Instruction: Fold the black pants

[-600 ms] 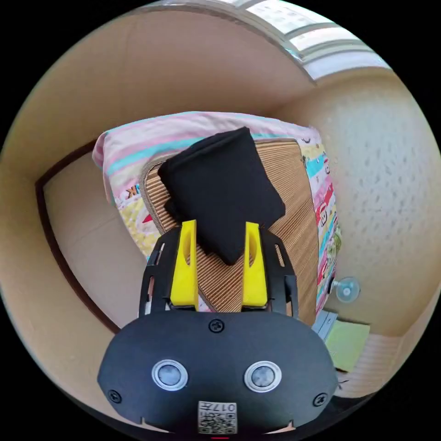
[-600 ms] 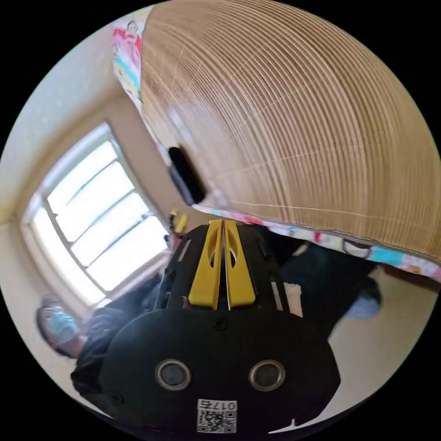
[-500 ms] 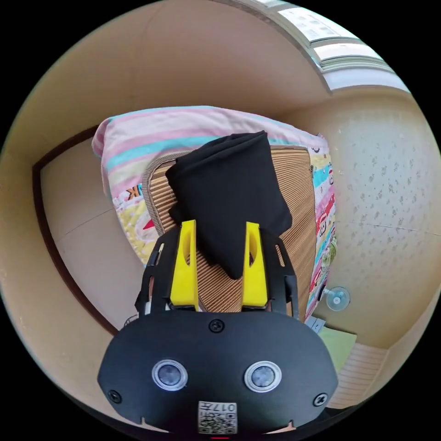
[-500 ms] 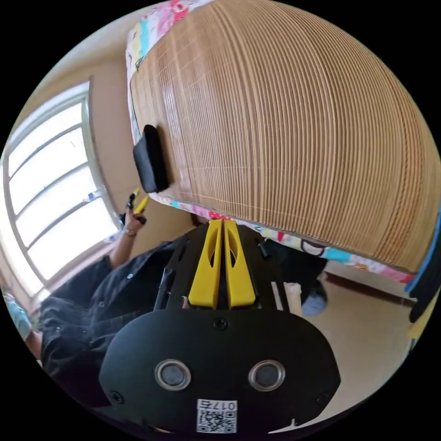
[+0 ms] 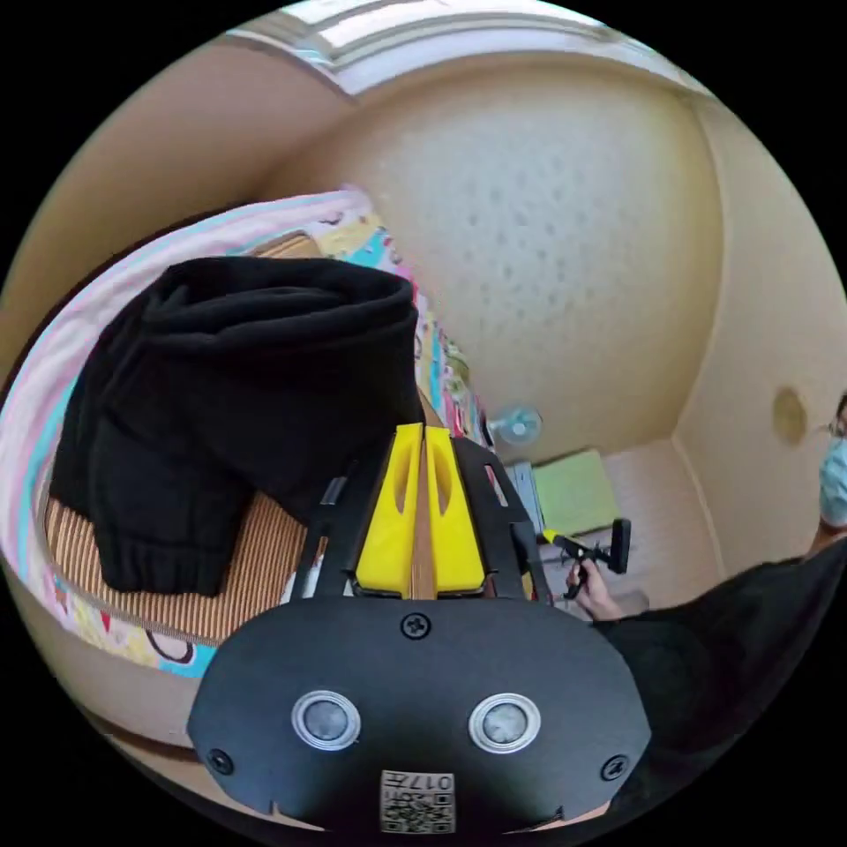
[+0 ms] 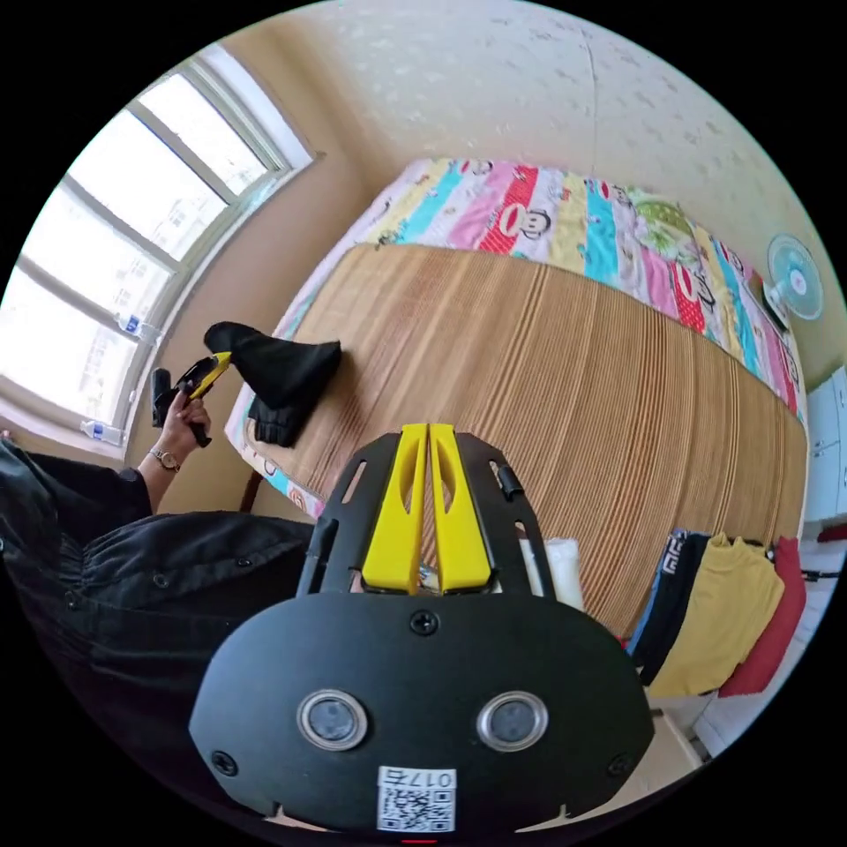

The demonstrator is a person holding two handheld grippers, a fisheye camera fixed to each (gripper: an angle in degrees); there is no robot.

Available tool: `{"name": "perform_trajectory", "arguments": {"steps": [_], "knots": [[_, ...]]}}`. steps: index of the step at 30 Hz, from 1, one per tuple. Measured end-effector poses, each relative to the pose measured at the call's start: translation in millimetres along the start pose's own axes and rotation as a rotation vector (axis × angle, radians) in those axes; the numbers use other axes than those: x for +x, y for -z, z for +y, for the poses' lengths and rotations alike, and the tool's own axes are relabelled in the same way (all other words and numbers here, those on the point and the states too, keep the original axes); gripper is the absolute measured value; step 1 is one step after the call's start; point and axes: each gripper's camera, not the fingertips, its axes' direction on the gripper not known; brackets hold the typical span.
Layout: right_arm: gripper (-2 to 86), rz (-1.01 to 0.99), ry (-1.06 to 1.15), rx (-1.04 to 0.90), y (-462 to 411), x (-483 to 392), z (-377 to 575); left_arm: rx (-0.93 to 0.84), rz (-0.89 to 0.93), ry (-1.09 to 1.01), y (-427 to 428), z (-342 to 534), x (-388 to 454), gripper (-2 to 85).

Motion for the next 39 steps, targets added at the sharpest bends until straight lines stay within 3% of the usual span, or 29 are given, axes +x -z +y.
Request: {"name": "perform_trajectory", "arguments": {"steps": [2, 4, 5, 7, 9, 12, 17, 19, 22, 24, 29, 31, 35, 39], "knots": [[0.5, -0.047, -0.011, -0.002, -13, -12, -12, -0.159, 0.365, -0.122, -78, -20, 37, -1.0], [0.5, -0.092, 0.039, 0.006, -34, -29, -26, -0.347, 0.374, -0.177, -152, -17, 74, -1.0], [0.5, -0.095, 0.043, -0.008, -41, -33, -31, -0.425, 0.246, -0.264, -178, -7, 95, -0.9], [0.5, -0.132, 0.096, -0.05, -63, -53, -46, -0.405, -0.001, -0.306, -186, 11, 101, -0.8], [0.5, -0.126, 0.094, -0.1, -79, -65, -53, -0.201, -0.268, -0.13, -147, 39, 64, -0.5], [0.5, -0.171, 0.099, -0.251, -116, -79, -61, 0.119, -0.451, 0.227, -55, 87, -15, 3.3], [0.9, -0.277, 0.229, -0.259, -137, -116, -71, 0.27, -0.791, 0.557, 49, 121, -124, 12.7], [1.4, -0.423, 0.365, -0.208, -133, -146, -82, 0.313, -0.842, 0.611, 74, 128, -163, 13.8], [1.3, -0.529, 0.488, -0.168, -131, -180, -97, 0.323, -0.678, 0.81, 87, 149, -255, 13.8], [1.6, -0.519, 0.537, -0.168, -133, -199, -107, 0.306, -0.384, 0.82, 66, 167, -321, 13.5], [3.9, -0.42, 0.655, -0.166, -136, -244, -122, 0.41, -0.17, 0.876, 44, 216, -366, 7.8], [5.6, -0.387, 0.699, -0.139, -131, -262, -126, 0.361, -0.105, 0.741, 32, 212, -359, 5.9], [6.5, -0.346, 0.727, -0.105, -125, -276, -135, 0.036, -0.103, 0.319, -30, 181, -280, 4.9], [8.0, -0.321, 0.596, -0.085, -130, -255, -152, -0.181, 0.038, 0.042, -112, 188, -189, 4.6]]}}
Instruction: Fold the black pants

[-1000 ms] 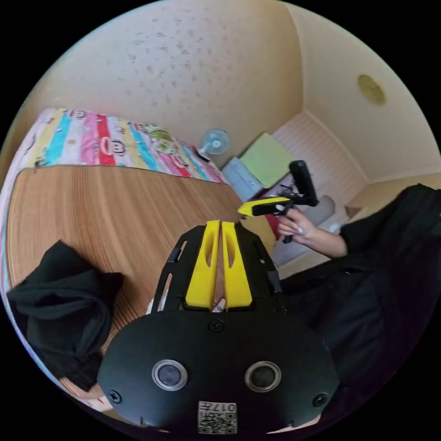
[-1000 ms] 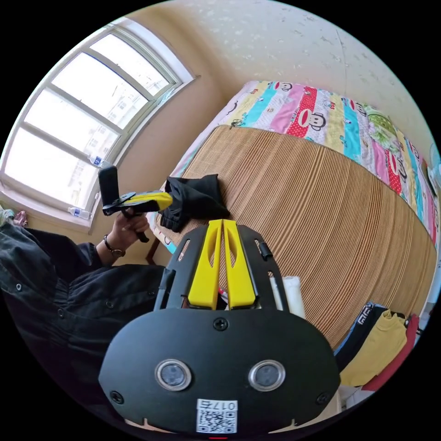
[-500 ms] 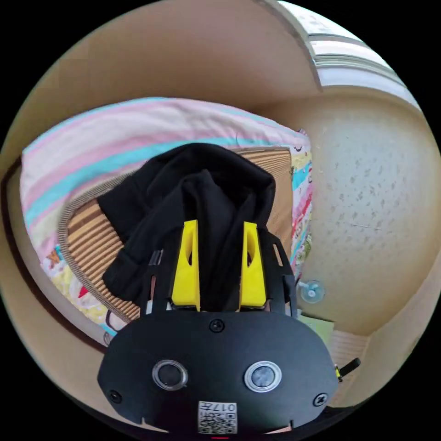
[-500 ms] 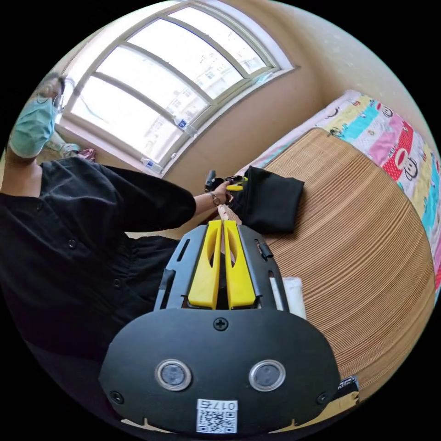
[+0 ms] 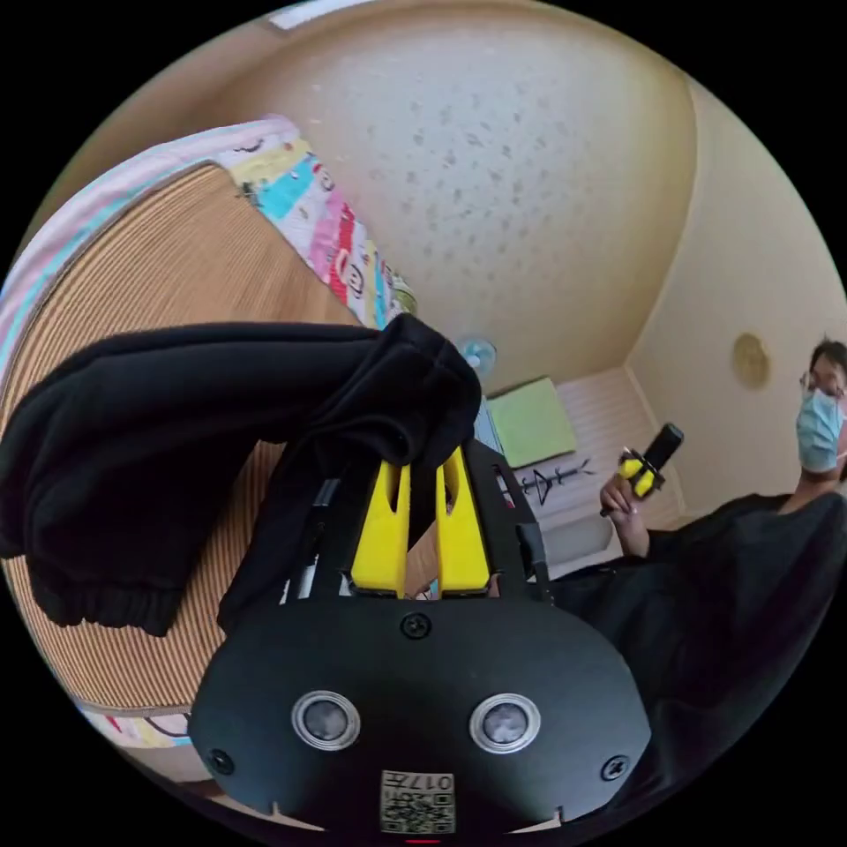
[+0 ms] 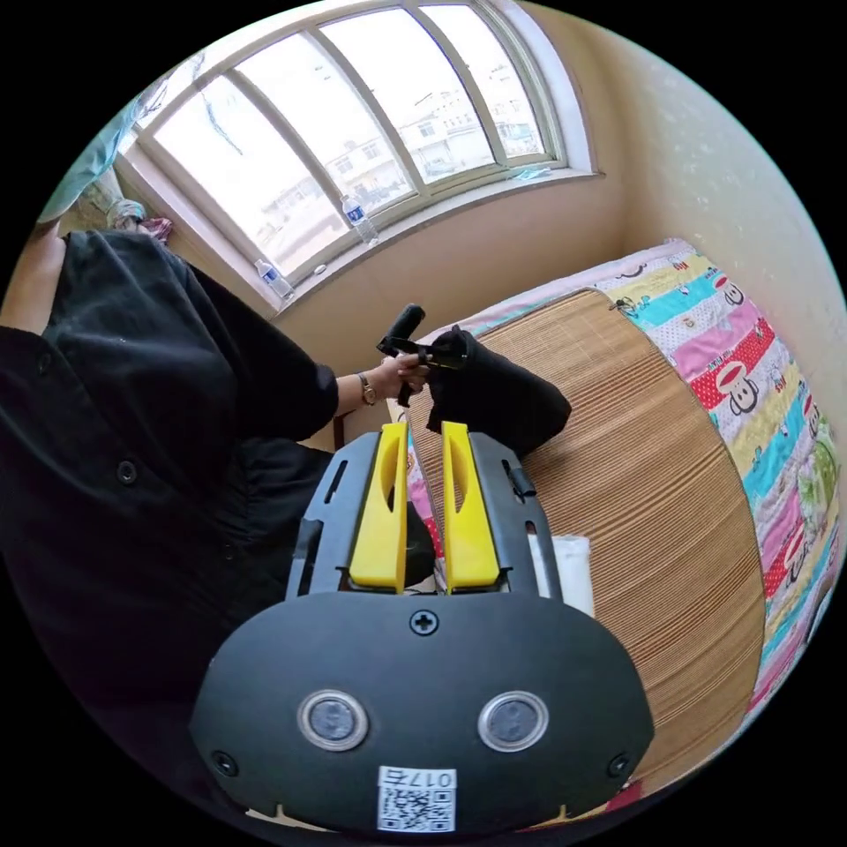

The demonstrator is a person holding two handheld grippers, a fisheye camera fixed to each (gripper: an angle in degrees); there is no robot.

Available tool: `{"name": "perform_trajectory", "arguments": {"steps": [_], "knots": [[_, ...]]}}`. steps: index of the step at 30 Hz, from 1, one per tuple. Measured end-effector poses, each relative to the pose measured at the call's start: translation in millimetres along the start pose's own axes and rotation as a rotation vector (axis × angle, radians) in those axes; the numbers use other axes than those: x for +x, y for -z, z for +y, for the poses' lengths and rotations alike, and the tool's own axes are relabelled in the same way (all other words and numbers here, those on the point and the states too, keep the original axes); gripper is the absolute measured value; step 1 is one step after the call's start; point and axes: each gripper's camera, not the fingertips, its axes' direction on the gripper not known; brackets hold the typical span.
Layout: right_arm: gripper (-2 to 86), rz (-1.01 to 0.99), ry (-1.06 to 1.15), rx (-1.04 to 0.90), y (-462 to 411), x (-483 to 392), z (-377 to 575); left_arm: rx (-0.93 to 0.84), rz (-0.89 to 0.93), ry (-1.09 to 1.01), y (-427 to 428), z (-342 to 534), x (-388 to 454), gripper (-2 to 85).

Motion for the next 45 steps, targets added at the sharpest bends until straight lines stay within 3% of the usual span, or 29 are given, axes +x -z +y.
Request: {"name": "perform_trajectory", "arguments": {"steps": [3, 6, 9, 12, 14, 17, 19, 22, 28, 31, 38, 42, 45], "knots": [[10.1, 0.015, -0.228, 0.1, 24, 39, 13, -0.238, 0.009, -0.218, -76, -1, 72, 4.7], [14.6, -0.011, -0.449, 0.039, 21, 92, 28, -0.453, -0.029, -0.381, -163, 10, 129, 4.8], [21.9, -0.202, -0.621, -0.049, -14, 154, 49, -0.613, -0.013, -0.475, -257, 40, 160, 4.7], [26.5, -0.52, -0.809, -0.046, -58, 209, 88, -0.741, 0.06, -0.445, -348, 83, 166, 4.5], [28.5, -0.565, -0.892, -0.11, -76, 225, 109, -0.829, 0.059, -0.478, -398, 112, 176, 4.4], [24.4, -0.488, -0.975, -0.348, -101, 229, 136, -0.945, 0.058, -0.564, -464, 158, 197, 4.3], [6.1, -0.368, -0.925, -0.458, -105, 214, 151, -0.99, 0.089, -0.626, -492, 182, 212, 4.3], [3.1, -0.487, -0.835, -0.251, -74, 188, 163, -1.028, 0.056, -0.729, -514, 205, 222, 4.4], [1.0, -0.695, -0.478, 0.433, 70, 119, 169, -0.882, 0.033, -0.707, -503, 204, 202, 5.1], [0.7, -0.675, -0.243, 0.616, 148, 68, 152, -0.733, -0.036, -0.621, -475, 188, 180, 5.5], [0.5, -0.442, 0.119, 0.76, 285, -69, 77, -0.374, -0.328, -0.401, -381, 165, 121, 9.3], [0.4, -0.435, 0.344, 0.827, 353, -145, 50, -0.052, -0.106, -0.244, -313, 170, 80, 9.8], [0.3, -0.405, 0.377, 0.881, 385, -182, 44, 0.037, -0.041, -0.188, -303, 166, 59, 11.1]]}}
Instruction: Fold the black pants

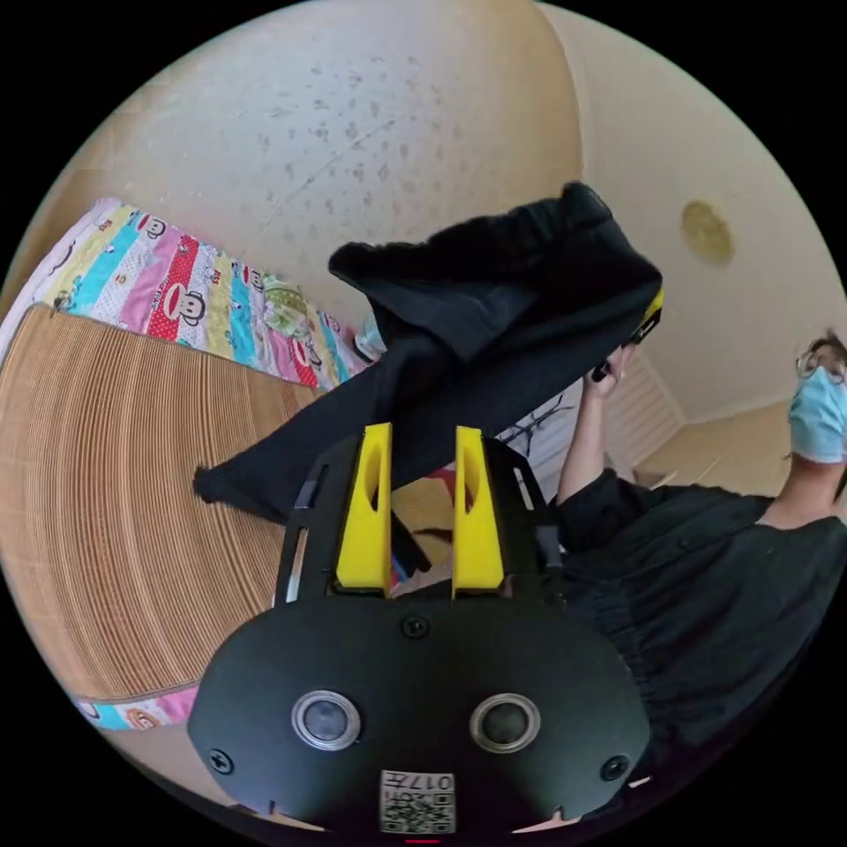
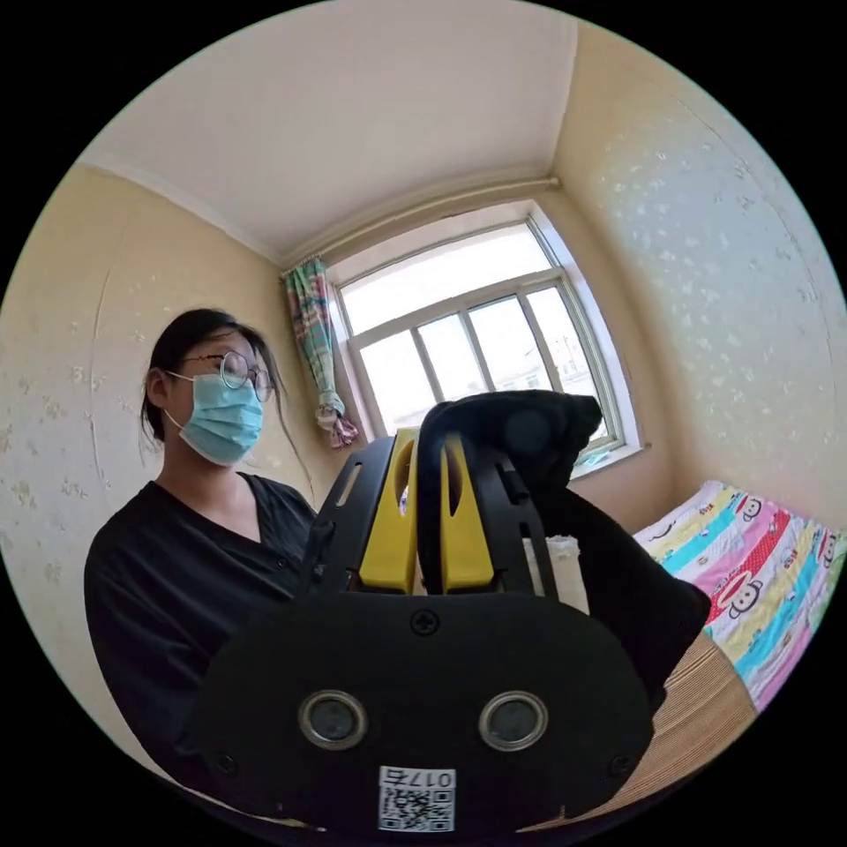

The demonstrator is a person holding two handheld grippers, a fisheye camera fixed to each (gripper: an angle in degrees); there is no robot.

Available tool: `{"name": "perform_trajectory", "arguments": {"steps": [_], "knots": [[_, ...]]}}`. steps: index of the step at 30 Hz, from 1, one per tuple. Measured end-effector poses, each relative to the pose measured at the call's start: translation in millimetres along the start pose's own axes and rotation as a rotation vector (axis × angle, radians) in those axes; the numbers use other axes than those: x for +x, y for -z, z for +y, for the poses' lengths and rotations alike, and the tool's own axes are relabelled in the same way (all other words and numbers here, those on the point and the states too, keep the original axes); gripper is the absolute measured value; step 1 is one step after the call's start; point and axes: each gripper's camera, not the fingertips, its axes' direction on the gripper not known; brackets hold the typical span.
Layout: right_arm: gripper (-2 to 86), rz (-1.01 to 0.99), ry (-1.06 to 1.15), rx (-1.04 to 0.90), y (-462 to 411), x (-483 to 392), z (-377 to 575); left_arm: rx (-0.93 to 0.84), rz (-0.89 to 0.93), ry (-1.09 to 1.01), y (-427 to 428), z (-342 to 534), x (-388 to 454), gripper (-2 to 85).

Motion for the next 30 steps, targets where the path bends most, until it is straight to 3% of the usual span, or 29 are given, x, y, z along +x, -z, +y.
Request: {"name": "perform_trajectory", "arguments": {"steps": [5, 10, 15, 21, 25, 27, 30], "knots": [[0.2, -0.133, 0.044, 0.035, -17, -38, -37, -0.017, -0.255, -0.015, -22, -19, 6, 13.4], [0.2, -0.2, 0.226, 0.002, -27, -113, -87, 0.059, -0.151, -0.041, -23, -28, 12, 12.7], [0.1, -0.25, 0.289, 0.145, 14, -146, -108, 0.148, -0.034, -0.209, -18, -15, 57, 14.2], [0.3, -0.239, 0.294, 0.27, 47, -165, -104, 0.022, 0.173, -0.66, -42, -4, 175, 12.6], [0.3, -0.363, 0.367, 0.331, 58, -172, -99, -0.034, 0.148, -0.682, -33, -3, 178, 11.4], [0.2, -0.37, 0.393, 0.343, 59, -176, -108, -0.209, 0.049, -0.637, -48, -5, 165, 11.3], [0.2, -0.349, 0.39, 0.372, 60, -177, -131, -0.247, -0.035, -0.684, -63, 4, 177, 13.9]]}}
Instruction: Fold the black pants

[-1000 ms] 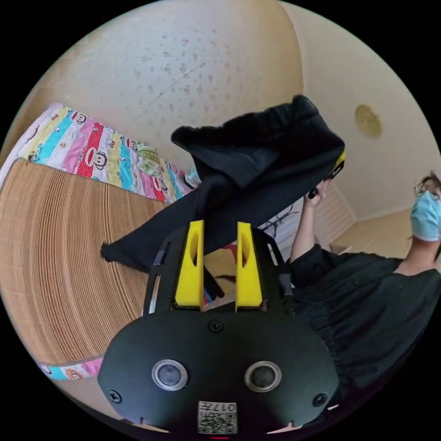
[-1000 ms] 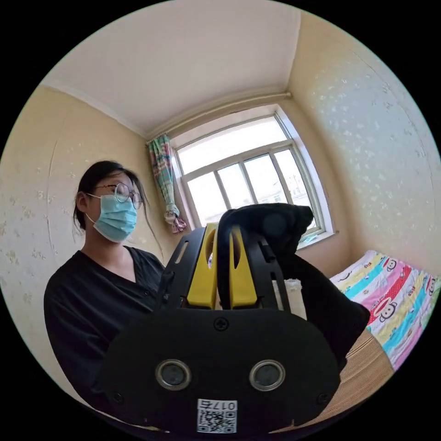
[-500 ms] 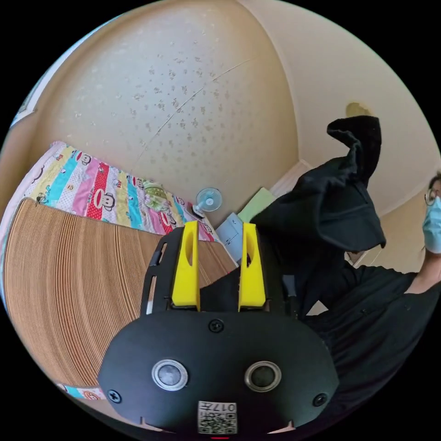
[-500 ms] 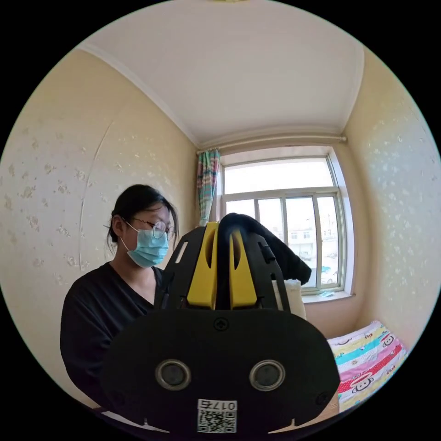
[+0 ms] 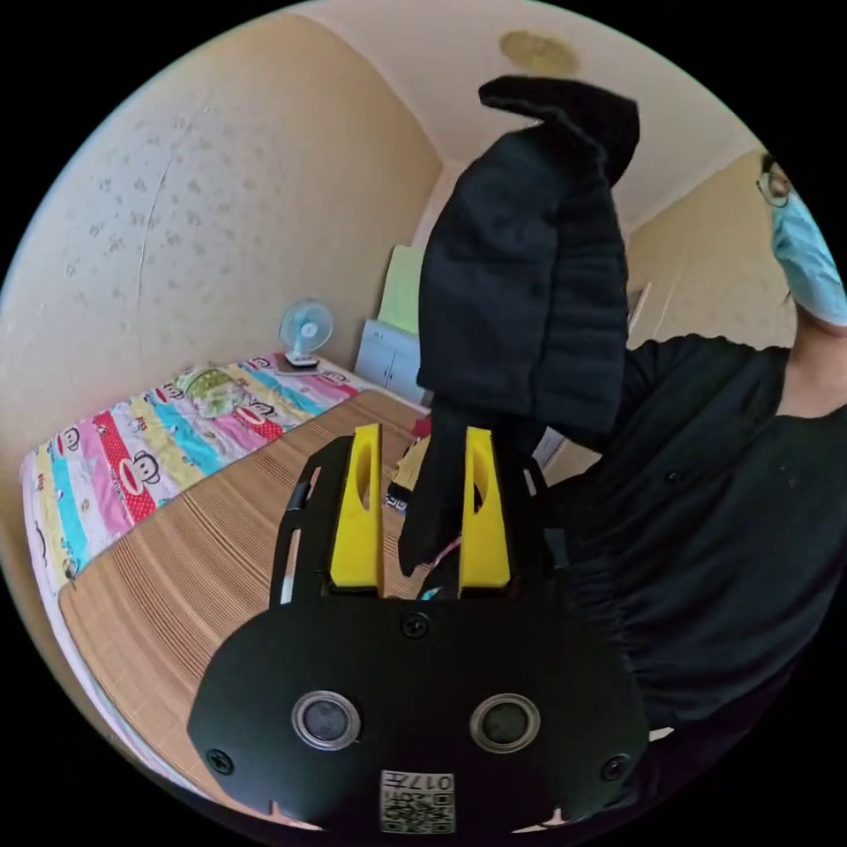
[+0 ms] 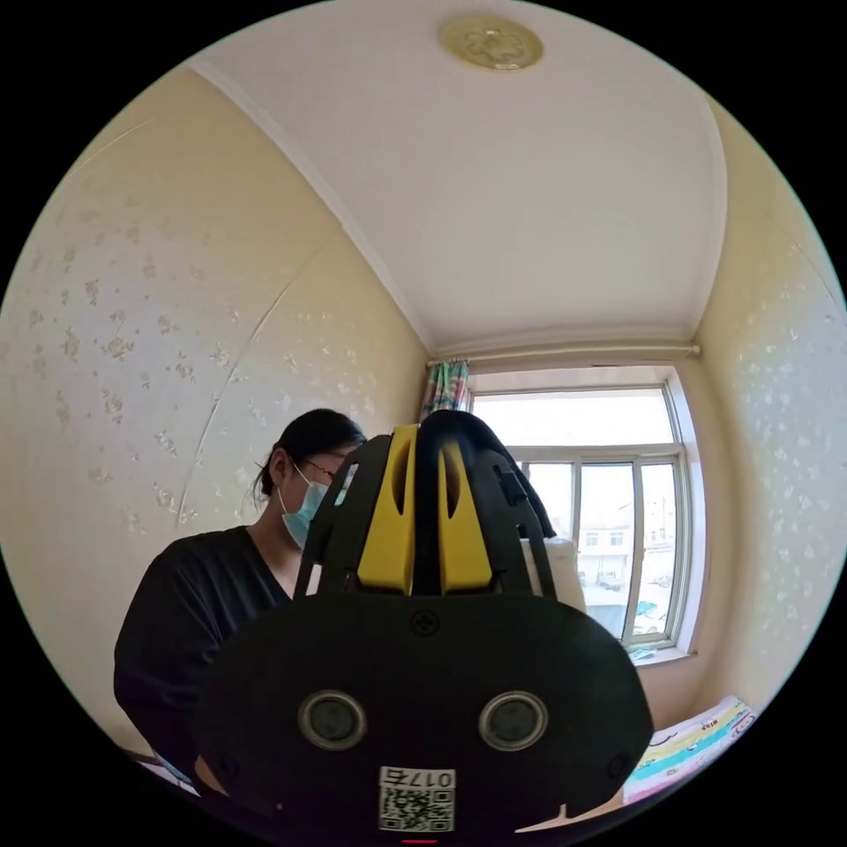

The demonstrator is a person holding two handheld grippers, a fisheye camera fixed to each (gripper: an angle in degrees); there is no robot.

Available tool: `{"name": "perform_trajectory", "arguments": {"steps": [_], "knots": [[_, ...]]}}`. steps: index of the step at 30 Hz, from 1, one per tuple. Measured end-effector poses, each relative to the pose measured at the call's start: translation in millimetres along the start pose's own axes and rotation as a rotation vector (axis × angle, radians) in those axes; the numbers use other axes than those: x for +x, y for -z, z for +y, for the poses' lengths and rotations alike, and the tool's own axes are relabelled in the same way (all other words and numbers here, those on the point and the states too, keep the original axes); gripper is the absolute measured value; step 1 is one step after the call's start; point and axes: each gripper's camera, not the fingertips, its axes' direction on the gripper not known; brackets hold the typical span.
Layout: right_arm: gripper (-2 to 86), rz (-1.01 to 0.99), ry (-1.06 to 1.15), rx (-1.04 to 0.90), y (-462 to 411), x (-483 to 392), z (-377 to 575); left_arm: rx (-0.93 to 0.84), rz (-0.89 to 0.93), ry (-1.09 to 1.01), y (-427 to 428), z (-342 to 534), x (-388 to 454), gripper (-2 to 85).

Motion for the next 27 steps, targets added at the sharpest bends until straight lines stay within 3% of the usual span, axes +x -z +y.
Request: {"name": "perform_trajectory", "arguments": {"steps": [4, 8, 11, 15, 17, 20, 22, 25, 27], "knots": [[0.3, 0.035, -0.018, 0.062, 3, 25, -26, 0.094, -0.048, -0.104, 7, -27, 32, 16.2], [0.3, 0.046, -0.051, 0.109, 17, 52, -39, 0.384, -0.259, -0.042, 58, -55, 44, 16.5], [0.4, 0.004, -0.063, 0.147, 39, 73, -36, 0.556, -0.167, -0.032, 106, -79, 24, 10.9], [0.5, 0.041, -0.122, 0.223, 93, 98, -16, 0.618, -0.018, 0.016, 162, -114, -22, 6.9], [0.5, 0.122, -0.173, 0.21, 121, 99, -5, 0.725, 0.018, 0.046, 202, -112, -37, 6.0], [0.4, 0.401, -0.244, 0.014, 146, 81, 6, 0.809, -0.071, 0.041, 271, -118, -38, 5.2], [0.5, 0.701, -0.313, -0.214, 142, 80, 18, 0.766, -0.229, 0.036, 300, -137, -33, 5.1], [0.9, 0.992, -0.509, -0.313, 159, 146, 43, 0.592, -0.401, 0.111, 317, -206, -77, 5.1], [1.5, 1.088, -0.555, -0.356, 188, 222, 55, 0.436, -0.557, 0.189, 304, -278, -176, 5.3]]}}
